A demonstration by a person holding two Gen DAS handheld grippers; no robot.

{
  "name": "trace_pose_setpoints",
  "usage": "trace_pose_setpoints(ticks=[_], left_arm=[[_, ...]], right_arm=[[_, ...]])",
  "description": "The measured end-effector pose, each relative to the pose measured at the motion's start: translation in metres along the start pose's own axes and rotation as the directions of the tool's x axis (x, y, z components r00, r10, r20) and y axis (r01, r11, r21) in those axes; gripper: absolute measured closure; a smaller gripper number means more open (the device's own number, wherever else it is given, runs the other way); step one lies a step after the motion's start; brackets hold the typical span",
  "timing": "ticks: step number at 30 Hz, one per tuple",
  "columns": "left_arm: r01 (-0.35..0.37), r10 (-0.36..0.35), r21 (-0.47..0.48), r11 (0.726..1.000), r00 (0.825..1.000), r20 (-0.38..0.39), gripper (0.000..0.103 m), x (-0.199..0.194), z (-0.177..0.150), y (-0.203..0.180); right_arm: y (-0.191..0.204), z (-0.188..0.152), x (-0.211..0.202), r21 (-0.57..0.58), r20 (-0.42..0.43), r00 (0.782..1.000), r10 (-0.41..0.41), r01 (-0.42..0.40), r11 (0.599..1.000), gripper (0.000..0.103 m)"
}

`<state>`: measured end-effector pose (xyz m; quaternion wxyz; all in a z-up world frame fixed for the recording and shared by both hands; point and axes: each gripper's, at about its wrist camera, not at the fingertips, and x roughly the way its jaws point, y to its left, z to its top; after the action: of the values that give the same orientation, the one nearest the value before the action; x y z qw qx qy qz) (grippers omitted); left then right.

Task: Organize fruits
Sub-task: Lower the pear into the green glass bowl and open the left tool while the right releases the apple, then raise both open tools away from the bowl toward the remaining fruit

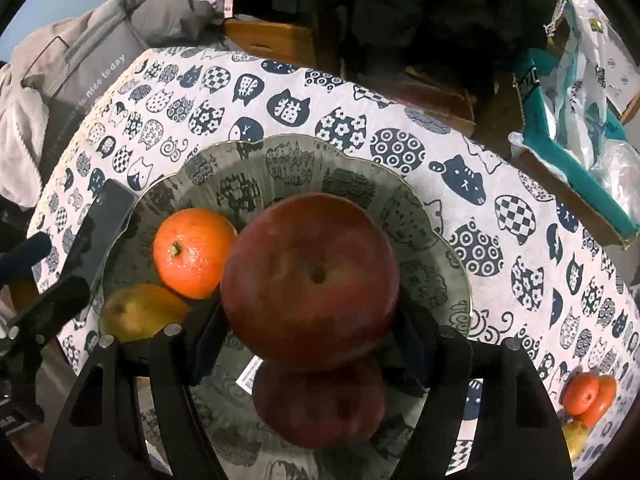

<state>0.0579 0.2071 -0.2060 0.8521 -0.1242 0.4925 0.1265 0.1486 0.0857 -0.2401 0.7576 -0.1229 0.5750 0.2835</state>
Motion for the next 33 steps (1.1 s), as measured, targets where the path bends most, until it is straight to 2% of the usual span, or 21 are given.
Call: trace_pose_setpoints(ticks=[3, 11, 18, 25, 33], left_arm=[[-0.001, 0.001, -0.007, 1.000, 1.000, -0.001, 0.023, 0.000, 0.001, 0.002], [0.006, -0.006, -0.016, 1.000, 1.000, 0.005, 0.023, -0.005, 0.001, 0.003], [0.039, -0.038, -0.022, 0.999, 0.999, 0.022, 0.023, -0.019, 0.004, -0.004], [0.068, -0.068, 0.005, 0.998, 0.996, 0.056, 0.023, -0.041, 0.008, -0.022], [0.096, -0.102, 0.062, 0.993, 0.990, 0.097, 0.023, -0.070, 0.005, -0.049]], right_arm=[[0.001, -0.001, 0.004, -0.004, -0.016, 1.000, -0.003, 0.003, 1.000, 0.029], [0.000, -0.001, -0.011, 0.003, 0.033, 0.999, 0.005, -0.005, 1.000, 0.027], [-0.012, -0.010, -0.048, 0.033, 0.120, 0.992, -0.028, 0.024, 0.999, 0.027], [-0.023, -0.026, -0.092, 0.054, 0.206, 0.973, -0.103, 0.094, 0.994, 0.027], [-0.042, -0.053, -0.138, 0.111, 0.249, 0.957, -0.146, 0.122, 0.986, 0.027]])
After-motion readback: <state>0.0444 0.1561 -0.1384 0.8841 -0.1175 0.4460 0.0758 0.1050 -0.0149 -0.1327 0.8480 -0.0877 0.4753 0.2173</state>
